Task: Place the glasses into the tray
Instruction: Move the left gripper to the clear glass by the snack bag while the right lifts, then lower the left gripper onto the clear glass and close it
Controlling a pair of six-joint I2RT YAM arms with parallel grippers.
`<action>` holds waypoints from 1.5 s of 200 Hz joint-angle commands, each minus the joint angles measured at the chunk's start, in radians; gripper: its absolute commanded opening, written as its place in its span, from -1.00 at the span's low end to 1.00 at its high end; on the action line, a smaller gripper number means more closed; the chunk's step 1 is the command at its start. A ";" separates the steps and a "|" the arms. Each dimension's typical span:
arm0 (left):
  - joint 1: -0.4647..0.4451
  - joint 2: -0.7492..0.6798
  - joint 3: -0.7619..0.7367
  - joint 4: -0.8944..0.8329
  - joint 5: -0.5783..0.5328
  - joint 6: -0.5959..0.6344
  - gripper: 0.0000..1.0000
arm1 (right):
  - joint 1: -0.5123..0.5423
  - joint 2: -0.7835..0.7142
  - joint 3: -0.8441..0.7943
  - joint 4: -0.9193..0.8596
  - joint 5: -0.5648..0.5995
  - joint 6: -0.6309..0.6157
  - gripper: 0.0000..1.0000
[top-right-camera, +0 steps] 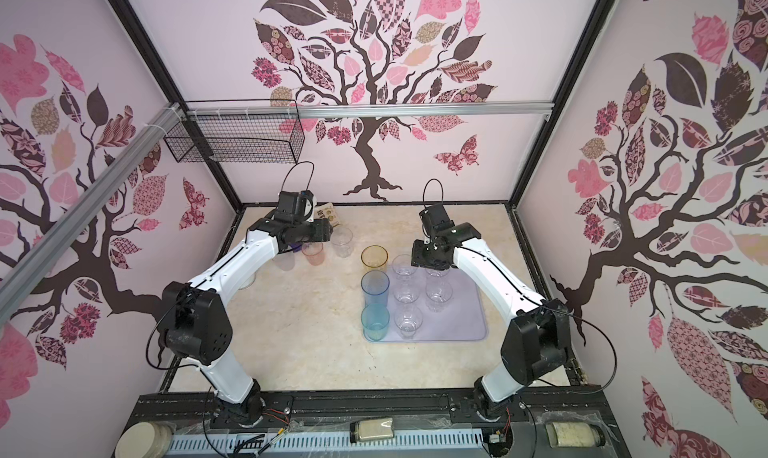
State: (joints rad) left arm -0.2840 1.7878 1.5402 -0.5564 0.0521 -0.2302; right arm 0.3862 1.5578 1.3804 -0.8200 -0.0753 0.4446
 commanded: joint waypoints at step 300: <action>0.007 0.224 0.280 -0.075 -0.129 0.064 -1.00 | 0.006 -0.047 0.004 0.007 0.049 -0.027 0.02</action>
State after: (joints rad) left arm -0.2687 2.1555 1.8549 -0.6689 -0.0490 -0.1295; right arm 0.3862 1.5539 1.3735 -0.8032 -0.0742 0.4194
